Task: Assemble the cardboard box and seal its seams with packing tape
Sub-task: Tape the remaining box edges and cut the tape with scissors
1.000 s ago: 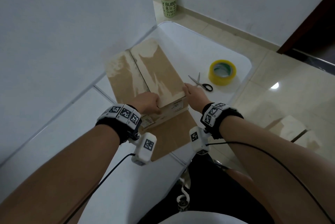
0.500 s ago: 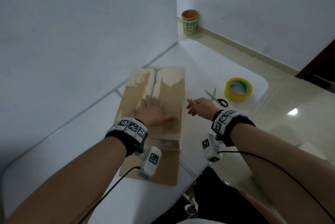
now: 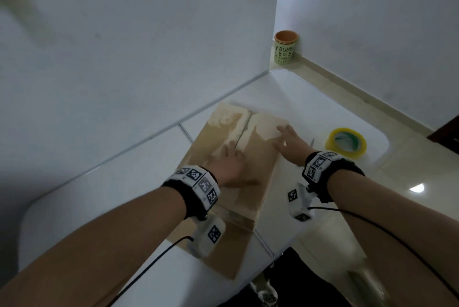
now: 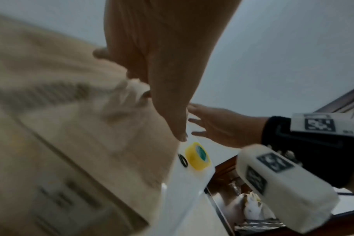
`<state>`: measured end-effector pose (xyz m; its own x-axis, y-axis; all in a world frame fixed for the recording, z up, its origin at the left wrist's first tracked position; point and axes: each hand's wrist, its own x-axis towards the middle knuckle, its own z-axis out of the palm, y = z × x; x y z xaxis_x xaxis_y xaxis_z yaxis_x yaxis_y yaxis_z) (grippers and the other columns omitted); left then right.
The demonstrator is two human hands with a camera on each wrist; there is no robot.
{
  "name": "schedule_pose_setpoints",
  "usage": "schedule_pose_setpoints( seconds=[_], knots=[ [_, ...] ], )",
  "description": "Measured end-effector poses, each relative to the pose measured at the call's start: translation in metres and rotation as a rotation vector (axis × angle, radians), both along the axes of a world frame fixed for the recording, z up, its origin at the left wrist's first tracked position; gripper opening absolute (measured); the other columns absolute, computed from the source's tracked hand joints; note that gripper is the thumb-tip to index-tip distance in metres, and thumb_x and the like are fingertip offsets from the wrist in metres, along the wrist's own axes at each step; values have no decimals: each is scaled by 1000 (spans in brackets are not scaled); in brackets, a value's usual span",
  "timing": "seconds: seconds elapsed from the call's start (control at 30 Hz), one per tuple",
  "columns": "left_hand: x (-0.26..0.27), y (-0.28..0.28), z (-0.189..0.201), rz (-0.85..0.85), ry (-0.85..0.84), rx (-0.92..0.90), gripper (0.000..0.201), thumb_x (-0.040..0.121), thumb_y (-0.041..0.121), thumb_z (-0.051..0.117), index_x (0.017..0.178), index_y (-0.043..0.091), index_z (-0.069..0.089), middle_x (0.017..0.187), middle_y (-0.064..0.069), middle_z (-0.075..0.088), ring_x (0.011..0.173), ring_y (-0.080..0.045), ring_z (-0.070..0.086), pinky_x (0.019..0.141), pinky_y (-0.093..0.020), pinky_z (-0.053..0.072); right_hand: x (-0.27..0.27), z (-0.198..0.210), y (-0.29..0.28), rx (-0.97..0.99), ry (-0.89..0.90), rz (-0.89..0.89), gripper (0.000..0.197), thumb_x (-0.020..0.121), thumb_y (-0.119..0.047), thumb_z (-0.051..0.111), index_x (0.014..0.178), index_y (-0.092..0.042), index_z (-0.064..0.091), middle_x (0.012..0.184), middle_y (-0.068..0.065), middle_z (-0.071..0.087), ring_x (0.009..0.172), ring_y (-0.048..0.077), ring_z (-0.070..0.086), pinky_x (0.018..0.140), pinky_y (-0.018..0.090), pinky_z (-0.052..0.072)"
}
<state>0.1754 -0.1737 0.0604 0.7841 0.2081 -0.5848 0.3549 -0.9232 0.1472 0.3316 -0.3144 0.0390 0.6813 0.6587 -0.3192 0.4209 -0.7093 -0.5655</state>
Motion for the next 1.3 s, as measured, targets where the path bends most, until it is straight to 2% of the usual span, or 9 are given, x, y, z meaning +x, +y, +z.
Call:
schedule_pose_setpoints(
  seconds=[0.13,0.3,0.47,0.57,0.63,0.7,0.9,1.13,1.3],
  knots=[
    [12,-42,-16,12,-1,41,126,71,82,48,150,9,-17,154,-17,-30,143,-35,-24,106,-74,0,0,5,3,-73,-31,1,53,100,-31,42,148,-11,29,159,13,10,141,30,29,115,36,22],
    [-3,-28,-17,-60,78,79,124,79,57,66,147,7,-24,152,-15,-35,143,-36,-25,109,-71,4,-1,5,-5,-17,-65,-53,54,99,-31,44,146,-8,31,158,12,15,142,30,28,114,36,23],
    [-51,30,1,-166,120,59,117,82,19,73,149,28,-22,156,8,-30,147,-26,-16,109,-71,4,-8,0,-11,10,-11,-93,67,97,-35,48,150,-7,18,156,12,19,139,31,33,110,41,30],
    [-62,63,18,-14,104,66,107,82,-2,65,149,43,-6,156,11,-27,147,-31,-12,106,-74,12,-26,3,-2,72,150,-122,64,97,-34,48,150,-10,20,132,20,55,104,31,63,86,38,54],
    [-57,67,22,62,87,77,104,83,11,70,150,41,-5,155,8,-30,147,-34,-10,106,-74,15,-45,8,6,87,286,-106,54,100,-33,44,146,-9,30,105,19,70,69,20,67,59,24,55],
    [-46,56,19,33,63,50,109,81,38,73,151,33,-10,155,3,-33,147,-32,-10,106,-73,14,-59,10,10,78,375,-83,47,101,-35,39,142,-11,39,95,18,73,62,17,66,61,24,55],
    [-14,3,-10,199,-26,8,114,72,86,38,152,21,-11,157,-10,-27,144,-39,-18,108,-70,5,-46,-1,-6,83,244,-93,38,101,-32,41,131,-11,51,92,8,73,79,21,70,80,35,55],
    [2,-24,-16,178,-47,8,90,90,57,44,152,13,-6,155,-23,-21,142,-46,-15,106,-73,6,-23,-7,-29,-15,78,-129,36,100,-28,43,129,-9,51,119,12,65,105,29,63,93,41,50],
    [-18,-38,-7,-34,15,11,92,91,48,54,151,7,-4,155,-24,-20,144,-42,-13,106,-72,14,-18,-3,-14,33,-37,-76,53,99,-29,45,146,-9,28,151,11,33,132,29,42,106,37,35]
  ],
)
